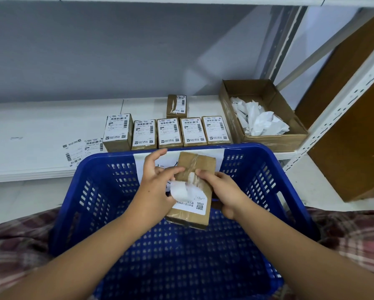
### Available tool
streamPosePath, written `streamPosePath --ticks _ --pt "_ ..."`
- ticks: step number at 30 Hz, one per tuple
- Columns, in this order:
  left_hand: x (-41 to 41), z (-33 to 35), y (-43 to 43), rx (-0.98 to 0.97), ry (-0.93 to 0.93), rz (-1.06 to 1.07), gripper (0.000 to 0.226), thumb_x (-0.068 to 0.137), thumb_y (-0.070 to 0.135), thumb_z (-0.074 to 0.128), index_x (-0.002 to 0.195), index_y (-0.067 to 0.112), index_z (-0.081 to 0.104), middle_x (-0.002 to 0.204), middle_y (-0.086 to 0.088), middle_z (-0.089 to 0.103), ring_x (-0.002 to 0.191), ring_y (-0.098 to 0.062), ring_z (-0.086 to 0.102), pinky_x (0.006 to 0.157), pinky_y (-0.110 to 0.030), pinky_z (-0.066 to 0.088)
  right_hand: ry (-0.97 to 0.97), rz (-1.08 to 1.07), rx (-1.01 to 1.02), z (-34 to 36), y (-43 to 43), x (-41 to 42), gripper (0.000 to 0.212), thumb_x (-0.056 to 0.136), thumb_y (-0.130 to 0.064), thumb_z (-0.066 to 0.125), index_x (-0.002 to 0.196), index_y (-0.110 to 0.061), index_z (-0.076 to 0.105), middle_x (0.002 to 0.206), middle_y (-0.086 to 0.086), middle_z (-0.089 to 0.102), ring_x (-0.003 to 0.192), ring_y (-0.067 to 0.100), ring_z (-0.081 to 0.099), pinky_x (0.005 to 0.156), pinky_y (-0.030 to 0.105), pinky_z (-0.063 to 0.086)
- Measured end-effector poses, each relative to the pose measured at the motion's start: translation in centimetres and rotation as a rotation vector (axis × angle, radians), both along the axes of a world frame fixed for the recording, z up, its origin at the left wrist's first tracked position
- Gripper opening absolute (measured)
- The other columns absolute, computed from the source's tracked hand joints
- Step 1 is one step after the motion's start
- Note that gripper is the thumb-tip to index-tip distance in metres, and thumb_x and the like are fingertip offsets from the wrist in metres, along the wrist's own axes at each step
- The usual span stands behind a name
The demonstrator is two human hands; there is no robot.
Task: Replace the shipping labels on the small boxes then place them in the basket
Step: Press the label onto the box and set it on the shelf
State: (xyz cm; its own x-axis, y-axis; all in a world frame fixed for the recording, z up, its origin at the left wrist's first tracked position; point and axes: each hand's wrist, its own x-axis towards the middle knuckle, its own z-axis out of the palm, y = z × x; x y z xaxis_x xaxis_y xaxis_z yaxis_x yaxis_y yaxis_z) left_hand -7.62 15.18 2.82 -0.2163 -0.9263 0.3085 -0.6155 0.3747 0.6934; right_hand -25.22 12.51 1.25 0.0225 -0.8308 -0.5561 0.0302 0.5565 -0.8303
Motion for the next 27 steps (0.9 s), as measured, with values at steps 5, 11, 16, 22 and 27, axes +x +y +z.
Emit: streamPosePath --ticks 5,11,16,22,27 --pt "0.2 -0.7 -0.6 0.105 -0.015 0.088 0.046 0.071 0.003 0.080 0.111 0.022 0.068 0.135 0.016 0.019 0.097 0.007 0.033 0.087 0.006 0.024 -0.005 -0.030 -0.012 0.0 0.1 0.0 0.057 0.079 -0.042 0.075 0.123 -0.012 0.054 0.107 0.007 0.071 0.095 0.024 0.070 0.090 0.046 0.056" --pt "0.6 -1.0 -0.4 -0.088 -0.137 0.102 0.022 0.072 -0.007 0.073 0.083 0.012 0.072 0.120 0.006 0.047 0.099 -0.013 0.050 0.086 -0.015 0.033 -0.054 -0.111 -0.017 0.3 0.3 0.1 0.056 0.081 -0.041 0.074 0.123 -0.012 0.051 0.107 0.007 0.068 0.093 0.022 0.068 0.083 0.041 0.057" --pt "0.4 -0.4 -0.3 -0.232 -0.223 0.060 0.020 0.081 0.013 0.048 0.080 0.006 0.067 0.095 -0.002 0.067 0.082 -0.008 0.056 0.062 -0.021 0.050 -0.178 -0.032 0.020 1.0 0.9 0.7 0.057 0.081 -0.055 0.068 0.124 -0.021 0.054 0.103 0.002 0.072 0.082 0.017 0.070 0.070 0.037 0.058" --pt "0.4 -0.3 -0.3 -0.249 -0.288 0.016 0.031 0.082 0.018 0.040 0.078 0.006 0.067 0.088 -0.003 0.068 0.068 -0.018 0.066 0.048 -0.024 0.052 -0.171 -0.017 0.013 0.7 1.3 0.7 0.061 0.074 -0.043 0.078 0.126 -0.023 0.053 0.111 0.004 0.072 0.102 0.026 0.068 0.085 0.047 0.056" --pt "0.2 -1.1 -0.4 -0.207 -0.323 -0.002 0.030 0.082 0.020 0.037 0.080 0.007 0.063 0.091 -0.006 0.068 0.071 -0.022 0.068 0.049 -0.029 0.055 -0.177 -0.086 0.049 0.7 1.2 0.8 0.049 0.079 -0.034 0.077 0.121 -0.015 0.060 0.105 0.008 0.073 0.096 0.027 0.069 0.088 0.044 0.055"
